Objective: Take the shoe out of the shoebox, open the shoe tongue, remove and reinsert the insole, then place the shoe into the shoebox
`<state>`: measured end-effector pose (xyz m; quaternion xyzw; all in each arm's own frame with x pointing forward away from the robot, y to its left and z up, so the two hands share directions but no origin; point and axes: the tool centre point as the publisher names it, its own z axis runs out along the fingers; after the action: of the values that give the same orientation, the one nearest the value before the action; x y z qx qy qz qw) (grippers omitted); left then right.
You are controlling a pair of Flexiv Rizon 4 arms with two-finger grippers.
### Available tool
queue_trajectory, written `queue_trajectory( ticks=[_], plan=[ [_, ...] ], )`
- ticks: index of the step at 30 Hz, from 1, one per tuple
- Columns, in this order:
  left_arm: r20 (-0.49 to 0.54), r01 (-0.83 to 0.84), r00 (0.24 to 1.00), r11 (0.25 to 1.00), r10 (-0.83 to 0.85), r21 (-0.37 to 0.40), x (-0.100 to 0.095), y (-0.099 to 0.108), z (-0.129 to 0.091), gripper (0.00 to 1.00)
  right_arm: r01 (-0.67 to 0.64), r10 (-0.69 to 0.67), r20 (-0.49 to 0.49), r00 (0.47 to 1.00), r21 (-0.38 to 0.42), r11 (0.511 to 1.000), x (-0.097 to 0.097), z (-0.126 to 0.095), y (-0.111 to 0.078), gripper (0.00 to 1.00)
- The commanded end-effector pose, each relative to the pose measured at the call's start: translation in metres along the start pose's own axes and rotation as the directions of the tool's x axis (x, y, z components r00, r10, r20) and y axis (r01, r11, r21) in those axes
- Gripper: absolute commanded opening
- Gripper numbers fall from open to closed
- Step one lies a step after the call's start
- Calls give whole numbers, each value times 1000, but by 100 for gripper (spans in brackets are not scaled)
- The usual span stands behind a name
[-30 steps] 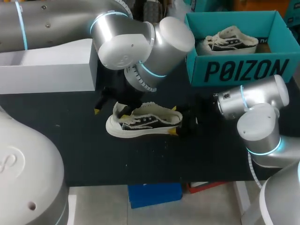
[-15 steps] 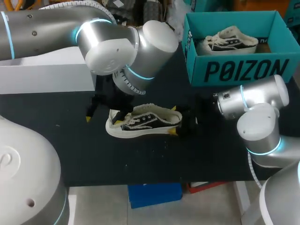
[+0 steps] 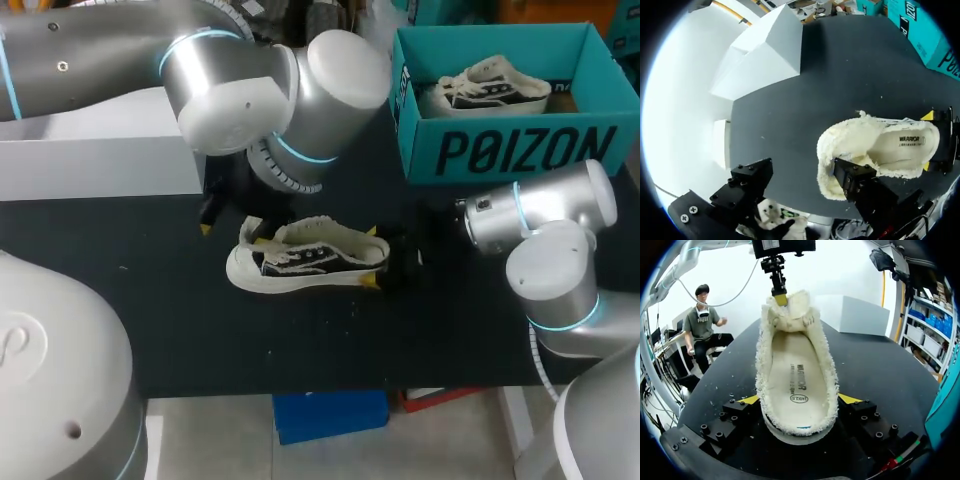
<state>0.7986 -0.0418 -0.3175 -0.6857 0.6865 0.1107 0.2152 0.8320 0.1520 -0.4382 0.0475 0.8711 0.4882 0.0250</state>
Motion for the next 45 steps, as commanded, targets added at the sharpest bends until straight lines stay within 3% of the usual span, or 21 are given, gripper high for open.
queue_trajectory(
  ticks=[1, 4, 6, 9, 12, 14, 16, 34, 36, 37, 39, 40, 45],
  plan=[
    [-164, -211, 955, 954, 248, 214, -18, -2, -34, 0, -2, 2, 1, 1000, 0, 1000, -2, 0, -3, 0],
    [-187, -416, 853, 850, 488, 323, -8, -15, -50, 0, -2, 2, 1, 1000, 0, 1000, -2, 0, -3, 0],
    [-230, -559, 702, 722, 674, 407, 1, -23, -58, 0, -2, 2, 1, 1000, 0, 1000, -2, 0, -3, 0],
    [-172, -734, 433, 457, 885, 502, 21, -31, -70, 0, -2, 2, 1, 1000, 0, 1000, -2, 0, -3, 0],
    [-93, -808, 225, 239, 970, 538, 47, -38, -76, 0, -2, 2, 1, 1000, 0, 1000, -2, 0, -3, 0],
    [-81, -795, 124, 148, 989, 588, 59, -41, -79, 0, -2, 2, 1, 1000, 0, 1000, -2, 0, -3, 0],
    [-74, -802, 117, 138, 990, 581, 73, -44, -82, 0, -2, 2, 1, 1000, 0, 1000, -2, 0, -3, 0],
    [-74, -802, 117, 138, 990, 581, 73, -44, -82, 0, -2, 2, 1, 1000, 0, 1000, -2, 0, -3, 0],
    [-95, -788, 34, 85, 995, 609, 76, -44, -79, 0, -2, 2, 1, 1000, 0, 1000, -2, 0, -3, 0],
    [-101, -758, -58, 22, 993, 652, 78, -43, -79, 0, -2, 2, 1, 1000, 0, 1000, -2, 0, -3, 0],
    [-104, -765, -96, -6, 990, 644, 78, -43, -79, 0, -2, 2, 1, 1000, 0, 1000, -2, 0, -3, 0],
    [-117, -737, -164, -43, 980, 674, 79, -44, -79, 0, -2, 2, 1, 1000, 0, 1000, -2, 0, -3, 0],
    [-128, -755, -207, -75, 970, 652, 79, -47, -79, 0, -2, 2, 1, 1000, 0, 1000, -2, 0, -3, 0]
  ],
)
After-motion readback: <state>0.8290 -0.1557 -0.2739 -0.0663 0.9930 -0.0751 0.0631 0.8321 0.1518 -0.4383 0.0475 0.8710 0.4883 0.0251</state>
